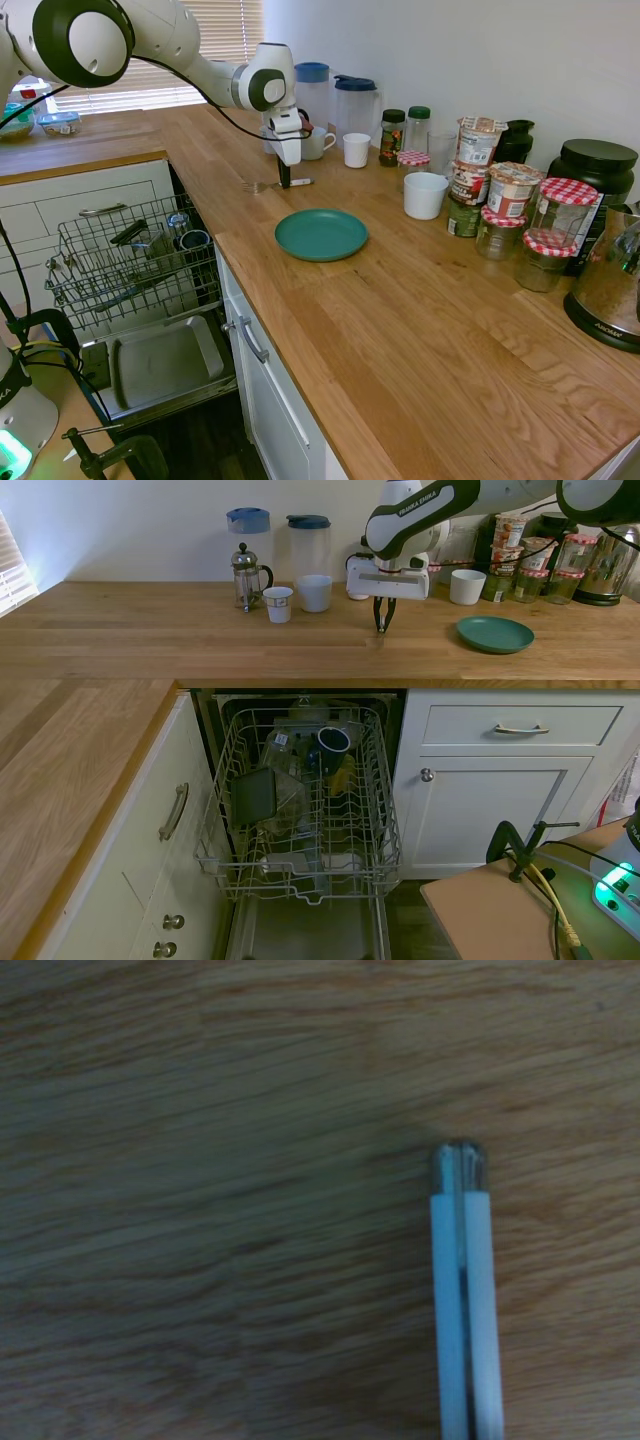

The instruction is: Put the fork in the dishwasher

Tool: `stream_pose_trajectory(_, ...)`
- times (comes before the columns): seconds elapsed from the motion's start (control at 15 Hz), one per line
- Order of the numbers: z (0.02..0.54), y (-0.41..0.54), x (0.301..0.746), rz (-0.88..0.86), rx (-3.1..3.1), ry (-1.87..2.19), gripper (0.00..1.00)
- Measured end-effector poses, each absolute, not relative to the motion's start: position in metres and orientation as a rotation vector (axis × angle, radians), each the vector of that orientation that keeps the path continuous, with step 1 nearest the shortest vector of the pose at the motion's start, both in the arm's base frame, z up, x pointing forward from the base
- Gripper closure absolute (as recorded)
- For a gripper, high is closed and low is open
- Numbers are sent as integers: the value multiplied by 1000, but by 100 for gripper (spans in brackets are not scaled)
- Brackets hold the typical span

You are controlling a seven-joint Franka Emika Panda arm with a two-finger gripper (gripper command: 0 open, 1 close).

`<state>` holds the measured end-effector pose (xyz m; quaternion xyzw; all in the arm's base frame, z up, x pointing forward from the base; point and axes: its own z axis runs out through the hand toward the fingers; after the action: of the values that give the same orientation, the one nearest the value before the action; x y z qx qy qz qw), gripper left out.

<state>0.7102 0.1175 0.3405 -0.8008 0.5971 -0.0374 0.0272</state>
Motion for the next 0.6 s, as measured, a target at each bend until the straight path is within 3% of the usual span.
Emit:
stream_pose_trajectory(0.33,392,112,697,-146,-2455,1804,100)
stream_pose_trajectory(0.6,434,150,635,-125,-2518,1719,100)
